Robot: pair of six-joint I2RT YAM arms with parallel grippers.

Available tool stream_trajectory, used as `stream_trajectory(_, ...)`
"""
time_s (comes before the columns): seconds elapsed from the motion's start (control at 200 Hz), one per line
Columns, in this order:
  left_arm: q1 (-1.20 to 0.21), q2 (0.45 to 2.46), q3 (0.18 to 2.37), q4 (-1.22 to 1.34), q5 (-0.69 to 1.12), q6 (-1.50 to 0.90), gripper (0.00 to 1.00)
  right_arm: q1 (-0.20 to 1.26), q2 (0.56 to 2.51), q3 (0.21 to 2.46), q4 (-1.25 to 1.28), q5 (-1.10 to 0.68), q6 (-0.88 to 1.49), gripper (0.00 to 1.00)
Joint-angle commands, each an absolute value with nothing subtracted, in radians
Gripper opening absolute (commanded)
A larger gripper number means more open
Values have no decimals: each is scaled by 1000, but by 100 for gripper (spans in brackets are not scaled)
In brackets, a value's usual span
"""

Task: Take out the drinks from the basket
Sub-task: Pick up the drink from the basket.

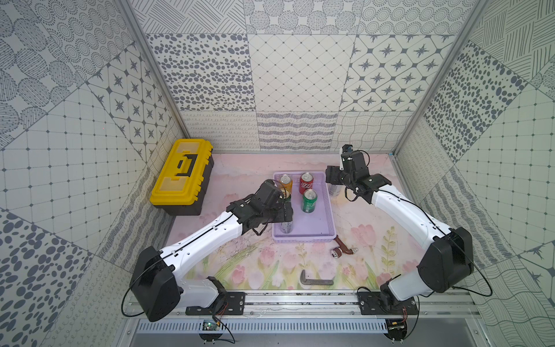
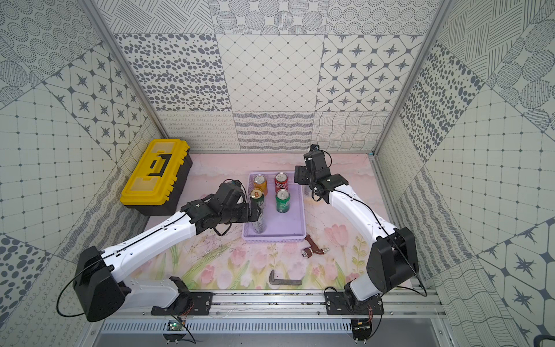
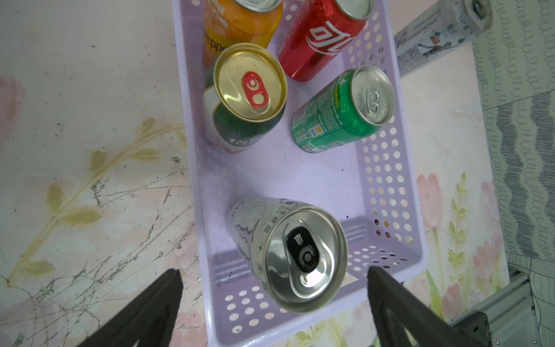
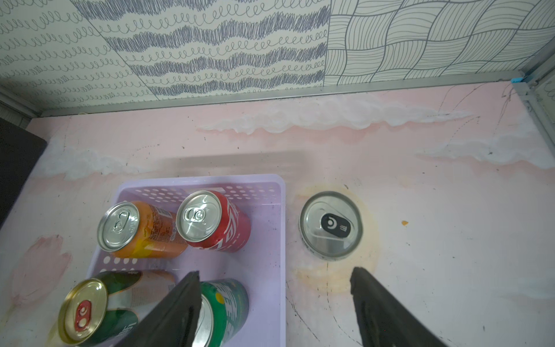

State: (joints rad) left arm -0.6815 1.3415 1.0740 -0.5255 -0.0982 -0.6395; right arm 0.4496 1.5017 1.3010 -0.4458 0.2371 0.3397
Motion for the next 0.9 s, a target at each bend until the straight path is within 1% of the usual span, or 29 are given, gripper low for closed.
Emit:
stream_trajectory(0.0, -712, 1379, 1095, -463, -129, -566, 100, 464, 1423, 1276, -410, 262, 327, 83)
stream_trajectory(0.11, -722, 1409, 1107, -456, -126, -556, 98, 474, 1373, 1243, -416, 273, 330, 83)
stream_trajectory(0.185, -730, 1431, 1122, -460, -136, -551, 95, 477, 1348, 1221, -419, 279, 330, 83)
stream_trajectory(0.4, -744, 1485, 1171, -544, -202, -548, 88, 478, 1322, 1200, -420, 299, 324, 84)
stream_trajectory(0.47, -749, 1504, 1181, -562, -213, -549, 85, 478, 1324, 1200, -421, 299, 325, 84)
stream_trajectory(0.575, -757, 1515, 1185, -564, -211, -551, 77, 480, 1328, 1200, -417, 299, 327, 84)
stream_trajectory(0.895, -764, 1574, 1210, -627, -228, -567, 73, 477, 1330, 1194, -413, 303, 330, 84)
